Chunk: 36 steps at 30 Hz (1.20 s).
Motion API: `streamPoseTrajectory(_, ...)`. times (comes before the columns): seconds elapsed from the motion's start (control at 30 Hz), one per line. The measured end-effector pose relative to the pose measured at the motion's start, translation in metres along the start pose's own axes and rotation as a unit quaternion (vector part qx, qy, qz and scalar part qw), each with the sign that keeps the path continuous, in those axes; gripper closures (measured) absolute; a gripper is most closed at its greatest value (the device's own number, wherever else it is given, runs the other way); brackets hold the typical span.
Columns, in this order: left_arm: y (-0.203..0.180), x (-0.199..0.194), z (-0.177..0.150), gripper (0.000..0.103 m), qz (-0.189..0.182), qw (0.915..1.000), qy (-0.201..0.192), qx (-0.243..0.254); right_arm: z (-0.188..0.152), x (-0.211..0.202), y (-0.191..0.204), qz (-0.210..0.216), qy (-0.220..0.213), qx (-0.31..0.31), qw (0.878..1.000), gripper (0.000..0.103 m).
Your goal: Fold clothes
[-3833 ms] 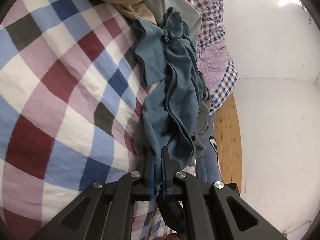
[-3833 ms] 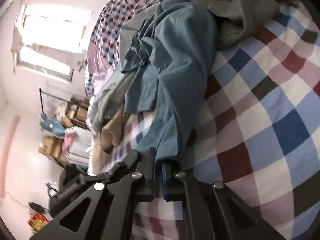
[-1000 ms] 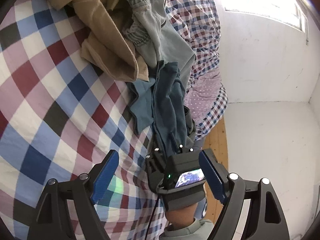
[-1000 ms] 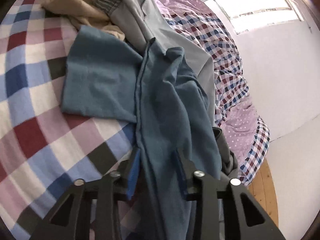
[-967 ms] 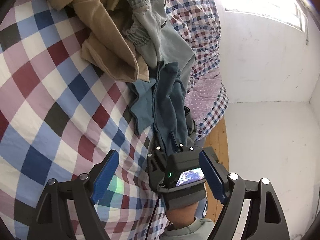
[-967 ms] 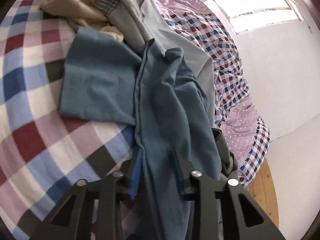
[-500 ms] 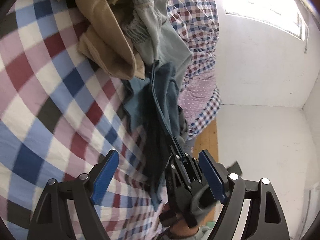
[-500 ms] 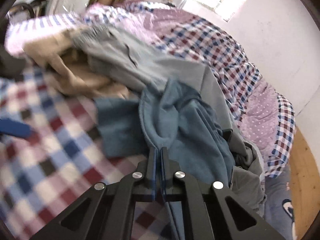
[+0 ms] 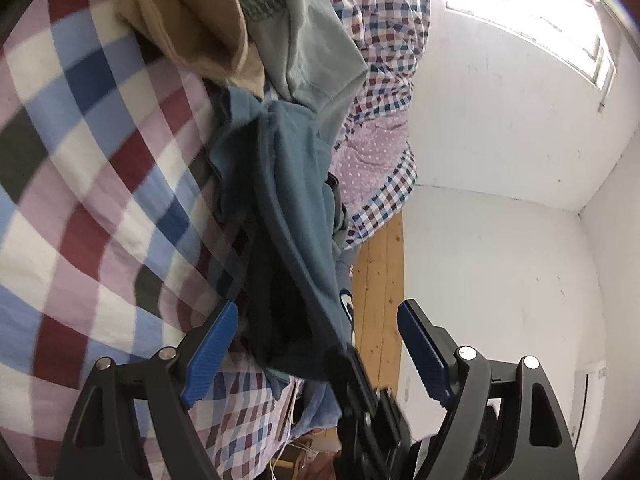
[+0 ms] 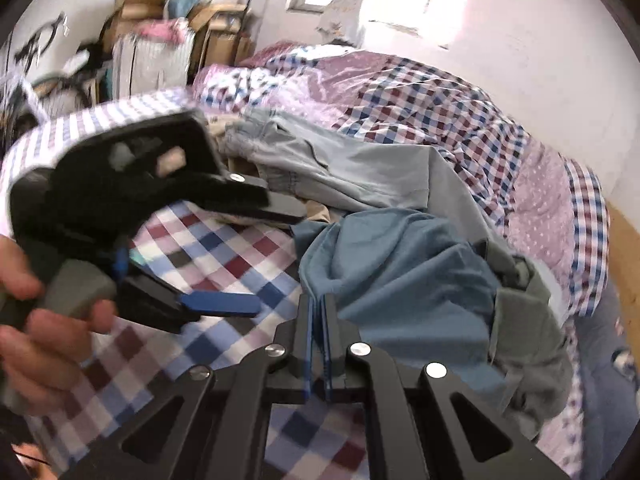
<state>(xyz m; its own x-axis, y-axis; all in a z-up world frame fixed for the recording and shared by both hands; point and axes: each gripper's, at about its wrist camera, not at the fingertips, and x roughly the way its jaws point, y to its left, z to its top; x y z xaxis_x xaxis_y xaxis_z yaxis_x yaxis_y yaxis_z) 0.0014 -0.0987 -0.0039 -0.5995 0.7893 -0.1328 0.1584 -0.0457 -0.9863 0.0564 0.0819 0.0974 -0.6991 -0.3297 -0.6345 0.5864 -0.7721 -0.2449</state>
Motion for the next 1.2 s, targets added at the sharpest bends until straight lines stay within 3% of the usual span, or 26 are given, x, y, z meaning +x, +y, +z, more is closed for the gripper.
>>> streamPoseTrajectory(0.37, 0.006, 0.027, -0.006, 0.019, -0.005, 0.9997, -0.019, 0.014, -0.036, -0.036, -0.021, 0.046, -0.031, 0.065, 0.996, 0.101)
streamPoseTrajectory(0.53, -0.001, 0.040, -0.008, 0.024, 0.015, 0.9987, -0.024, 0.044, -0.053, -0.052, -0.039, 0.057, -0.042, 0.082, 0.994, 0.101)
streamPoseTrajectory(0.6, 0.000, 0.040, -0.007, 0.031, 0.022, 0.9982, -0.033, 0.046, -0.059, -0.058, -0.046, 0.058, -0.046, 0.088, 0.993, 0.101)
streamPoseTrajectory(0.77, 0.010, 0.048, -0.009, 0.067, 0.062, 0.9965, -0.038, 0.043, -0.070, -0.063, -0.057, 0.061, -0.044, 0.101, 0.992, 0.101)
streamPoseTrajectory(0.97, 0.016, 0.048, -0.012, 0.096, 0.107, 0.9920, -0.034, 0.058, -0.079, -0.057, -0.060, 0.062, -0.029, 0.098, 0.993, 0.101)
streamPoseTrajectory(1.03, 0.016, 0.050, -0.013, 0.101, 0.117, 0.9905, -0.033, 0.063, -0.083, -0.053, -0.060, 0.061, -0.022, 0.098, 0.993, 0.100)
streamPoseTrajectory(1.2, 0.009, 0.046, -0.014, 0.102, 0.124, 0.9879, -0.052, 0.076, -0.093, -0.034, -0.058, 0.059, 0.009, 0.101, 0.993, 0.100)
